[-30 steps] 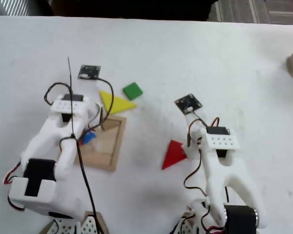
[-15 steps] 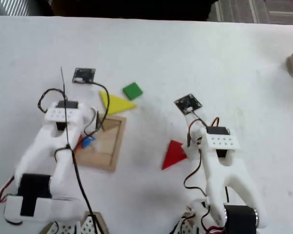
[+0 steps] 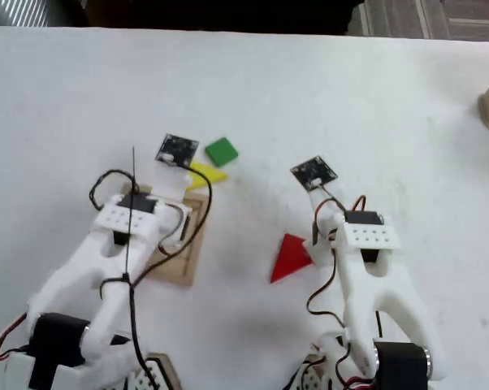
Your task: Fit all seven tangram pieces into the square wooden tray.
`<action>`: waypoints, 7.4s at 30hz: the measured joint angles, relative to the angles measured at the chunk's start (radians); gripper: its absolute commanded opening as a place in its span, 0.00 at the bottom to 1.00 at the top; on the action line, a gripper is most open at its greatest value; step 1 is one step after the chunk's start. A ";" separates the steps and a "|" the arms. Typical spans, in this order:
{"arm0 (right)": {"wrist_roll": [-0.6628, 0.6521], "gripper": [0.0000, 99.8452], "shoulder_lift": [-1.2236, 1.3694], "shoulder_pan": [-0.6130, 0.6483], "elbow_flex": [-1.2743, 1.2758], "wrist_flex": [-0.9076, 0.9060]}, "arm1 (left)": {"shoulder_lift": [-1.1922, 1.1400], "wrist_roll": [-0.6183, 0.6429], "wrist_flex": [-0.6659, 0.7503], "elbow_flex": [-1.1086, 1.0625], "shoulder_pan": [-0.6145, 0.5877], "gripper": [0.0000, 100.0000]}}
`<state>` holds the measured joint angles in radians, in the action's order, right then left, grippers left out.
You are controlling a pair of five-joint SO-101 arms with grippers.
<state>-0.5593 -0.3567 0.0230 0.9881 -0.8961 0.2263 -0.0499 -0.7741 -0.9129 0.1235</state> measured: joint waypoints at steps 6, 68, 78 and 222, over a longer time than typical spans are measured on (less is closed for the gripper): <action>0.000 0.02 0.000 0.000 0.000 0.000 | 0.000 0.000 0.032 0.000 -0.031 0.02; -0.002 0.02 0.000 0.002 0.000 0.000 | -0.520 0.551 -0.322 0.950 0.041 0.18; -0.002 0.02 0.000 0.002 0.000 0.000 | -0.701 0.623 -0.322 1.086 0.041 0.32; -0.057 0.02 -0.002 0.015 0.008 0.000 | -1.092 0.546 -0.523 1.557 0.127 0.36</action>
<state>-0.6160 -0.3583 0.0384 0.9958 -0.8961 -0.8661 0.4964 -1.2973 0.6444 0.2509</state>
